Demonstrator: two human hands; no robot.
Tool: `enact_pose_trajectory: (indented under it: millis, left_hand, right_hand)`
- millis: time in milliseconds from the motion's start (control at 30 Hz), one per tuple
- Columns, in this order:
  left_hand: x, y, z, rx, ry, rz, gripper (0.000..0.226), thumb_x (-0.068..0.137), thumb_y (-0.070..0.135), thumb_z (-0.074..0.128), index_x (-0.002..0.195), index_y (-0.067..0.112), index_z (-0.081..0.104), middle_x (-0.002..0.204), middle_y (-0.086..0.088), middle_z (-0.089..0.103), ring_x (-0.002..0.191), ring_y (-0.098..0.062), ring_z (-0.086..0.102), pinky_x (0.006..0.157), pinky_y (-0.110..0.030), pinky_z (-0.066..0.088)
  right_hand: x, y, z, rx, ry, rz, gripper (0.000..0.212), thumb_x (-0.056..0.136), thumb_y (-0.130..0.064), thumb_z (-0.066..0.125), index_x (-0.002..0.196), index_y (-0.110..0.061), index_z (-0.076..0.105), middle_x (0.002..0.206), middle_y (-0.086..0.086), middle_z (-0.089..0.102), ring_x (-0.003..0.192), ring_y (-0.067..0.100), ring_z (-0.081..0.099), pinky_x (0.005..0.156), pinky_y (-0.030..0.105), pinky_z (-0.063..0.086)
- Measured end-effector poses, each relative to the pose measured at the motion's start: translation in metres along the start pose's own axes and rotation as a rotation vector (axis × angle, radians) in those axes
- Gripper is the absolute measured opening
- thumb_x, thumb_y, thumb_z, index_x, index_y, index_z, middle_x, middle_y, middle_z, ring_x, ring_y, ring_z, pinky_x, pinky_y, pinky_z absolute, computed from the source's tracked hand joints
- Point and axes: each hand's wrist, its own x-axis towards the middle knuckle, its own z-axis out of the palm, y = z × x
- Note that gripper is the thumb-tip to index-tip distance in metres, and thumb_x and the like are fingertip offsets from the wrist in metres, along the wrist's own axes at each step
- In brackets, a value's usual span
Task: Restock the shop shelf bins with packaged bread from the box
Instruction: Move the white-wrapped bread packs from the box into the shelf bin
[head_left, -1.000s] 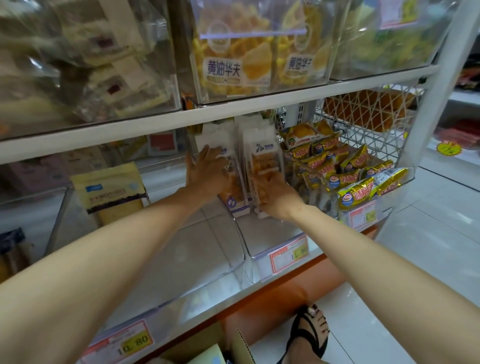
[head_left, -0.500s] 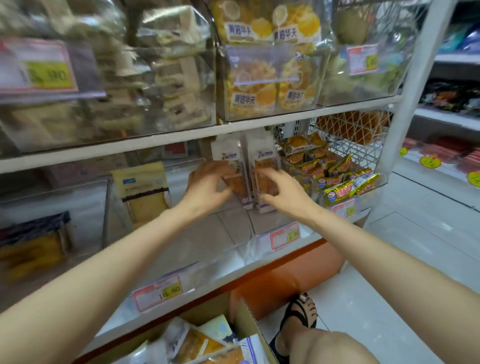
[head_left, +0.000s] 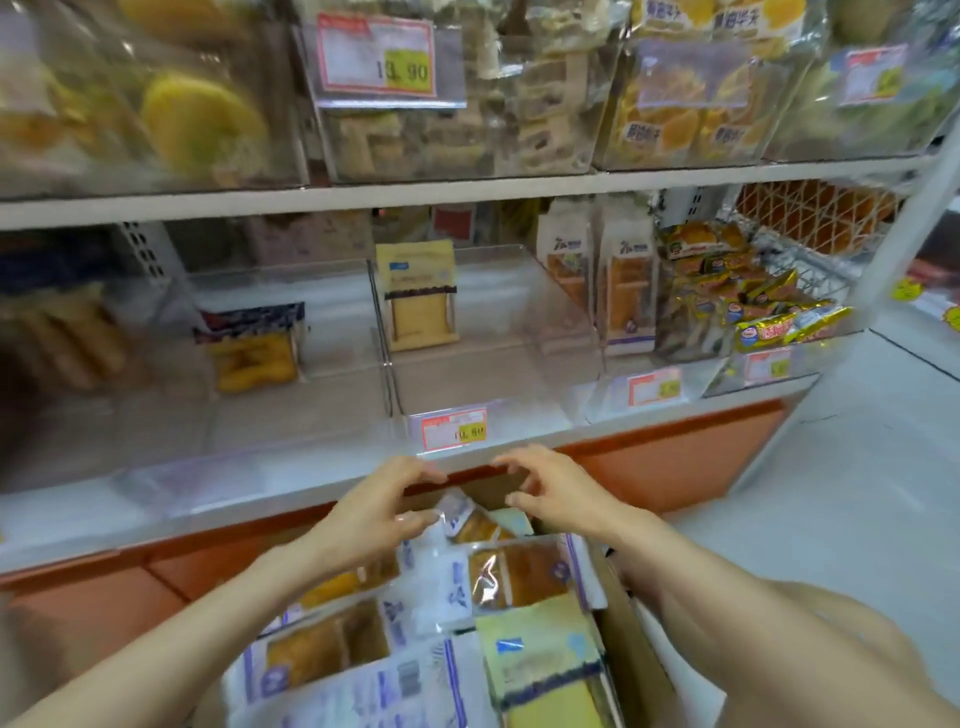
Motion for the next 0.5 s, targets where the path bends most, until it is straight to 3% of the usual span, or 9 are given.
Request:
enact_pose_trajectory:
  millis: [100, 200, 300, 400, 500]
  left_hand:
    - [-0.036, -0.032, 0.012, -0.011, -0.013, -0.128, 0.056, 0.063, 0.06, 0.046, 0.11, 0.031, 0.056, 0.113, 0.01, 0.056, 0.106, 0.002, 0.052, 0.092, -0.01, 0.036]
    - [-0.054, -0.053, 0.02, -0.034, -0.004, -0.215, 0.034, 0.061, 0.059, 0.047, 0.091, 0.047, 0.054, 0.104, 0.006, 0.058, 0.101, 0.003, 0.049, 0.083, -0.008, 0.038]
    - [-0.056, -0.059, 0.024, -0.021, -0.034, -0.227, 0.027, 0.062, 0.057, 0.049, 0.087, 0.046, 0.05, 0.095, 0.011, 0.055, 0.093, 0.01, 0.049, 0.078, -0.005, 0.037]
    - [-0.054, -0.065, 0.027, -0.012, -0.041, -0.252, 0.027, 0.079, 0.028, 0.067, 0.09, 0.043, 0.047, 0.101, 0.002, 0.057, 0.093, -0.002, 0.054, 0.078, -0.008, 0.037]
    - [-0.052, -0.076, 0.033, 0.017, -0.034, -0.264, 0.029, 0.084, 0.013, 0.067, 0.094, 0.036, 0.053, 0.105, 0.0, 0.058, 0.097, -0.012, 0.056, 0.078, -0.009, 0.038]
  right_hand:
    - [-0.004, 0.01, 0.031, -0.05, -0.137, 0.011, 0.05, 0.087, -0.028, 0.063, 0.134, -0.032, 0.048, 0.12, -0.001, 0.053, 0.111, 0.016, 0.054, 0.095, 0.035, 0.046]
    - [-0.005, 0.02, 0.044, -0.162, -0.336, 0.048, 0.066, 0.086, -0.036, 0.064, 0.143, -0.042, 0.031, 0.135, -0.001, 0.044, 0.126, 0.019, 0.042, 0.103, 0.037, 0.039]
    - [-0.005, 0.03, 0.048, -0.182, -0.452, 0.079, 0.078, 0.082, -0.039, 0.068, 0.144, -0.05, 0.022, 0.146, -0.003, 0.038, 0.134, 0.02, 0.035, 0.108, 0.039, 0.034]
    - [-0.004, 0.036, 0.052, -0.303, -0.501, 0.108, 0.084, 0.079, -0.045, 0.07, 0.144, -0.05, 0.017, 0.14, 0.001, 0.042, 0.13, 0.024, 0.041, 0.104, 0.039, 0.036]
    - [-0.001, 0.033, 0.052, -0.422, -0.504, 0.087, 0.085, 0.077, -0.049, 0.07, 0.144, -0.048, 0.02, 0.143, 0.004, 0.042, 0.133, 0.026, 0.037, 0.106, 0.042, 0.028]
